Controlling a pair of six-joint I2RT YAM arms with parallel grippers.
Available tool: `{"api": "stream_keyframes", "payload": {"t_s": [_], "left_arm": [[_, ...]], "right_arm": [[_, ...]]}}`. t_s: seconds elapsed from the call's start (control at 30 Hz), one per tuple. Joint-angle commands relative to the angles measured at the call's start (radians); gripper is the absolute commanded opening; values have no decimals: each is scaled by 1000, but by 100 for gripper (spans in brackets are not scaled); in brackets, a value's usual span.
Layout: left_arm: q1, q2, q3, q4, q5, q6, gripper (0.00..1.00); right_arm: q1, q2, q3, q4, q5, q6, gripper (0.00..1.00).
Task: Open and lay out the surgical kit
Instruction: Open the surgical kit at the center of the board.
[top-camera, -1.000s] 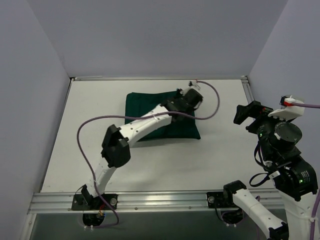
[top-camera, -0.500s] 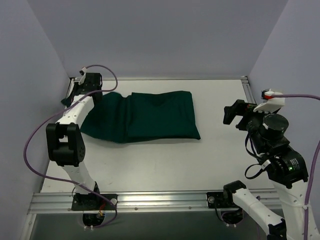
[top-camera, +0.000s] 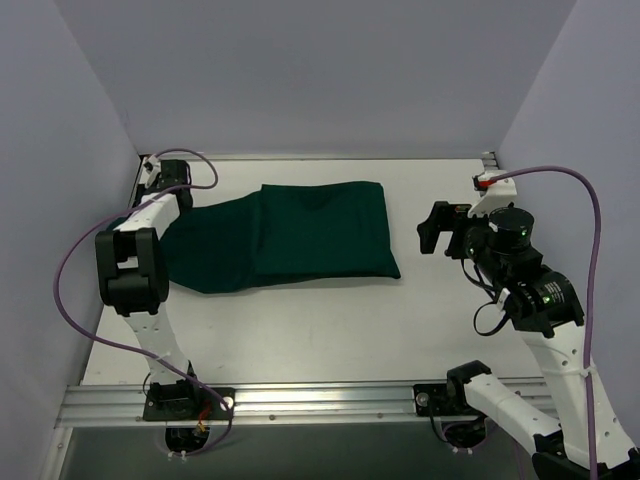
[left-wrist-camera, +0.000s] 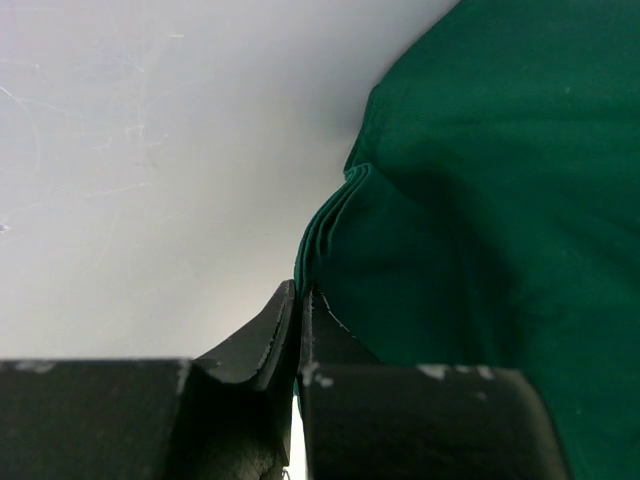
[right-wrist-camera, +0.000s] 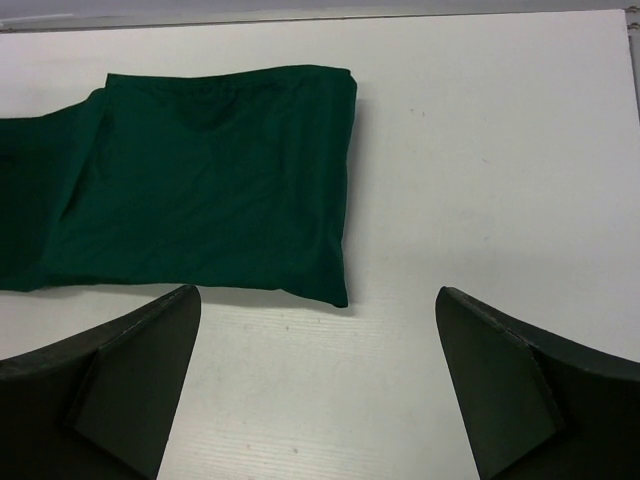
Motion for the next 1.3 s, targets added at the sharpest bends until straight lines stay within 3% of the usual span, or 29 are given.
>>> {"api": "stream_keyframes", "payload": {"t_s": [0.0, 0.23, 0.37, 0.47, 0.53, 0.8, 1.03, 1.27], "left_arm": [[-2, -48, 49, -17, 40, -68, 8], [-37, -39, 163, -96, 158, -97, 9], [-214, -3, 287, -101, 213, -36, 9], [-343, -46, 232, 64, 310, 106, 9], [-356, -71, 183, 71, 419, 84, 9], [-228, -52, 135, -18, 390, 10, 8], [-96, -23, 126, -99, 244, -59, 8], [-54, -11, 154, -251, 161, -179, 8]], "right_arm": [[-5, 6, -12, 27, -54, -22, 100], [-5, 8, -26, 46, -68, -16, 100], [-5, 6, -29, 49, -74, -16, 100], [-5, 2, -35, 52, -71, -16, 100], [-4, 2, -35, 50, -74, -16, 100], [-4, -3, -32, 37, -81, -16, 100], [-4, 5, -37, 41, -90, -16, 100], [-2, 12, -43, 50, -99, -19, 100]]}}
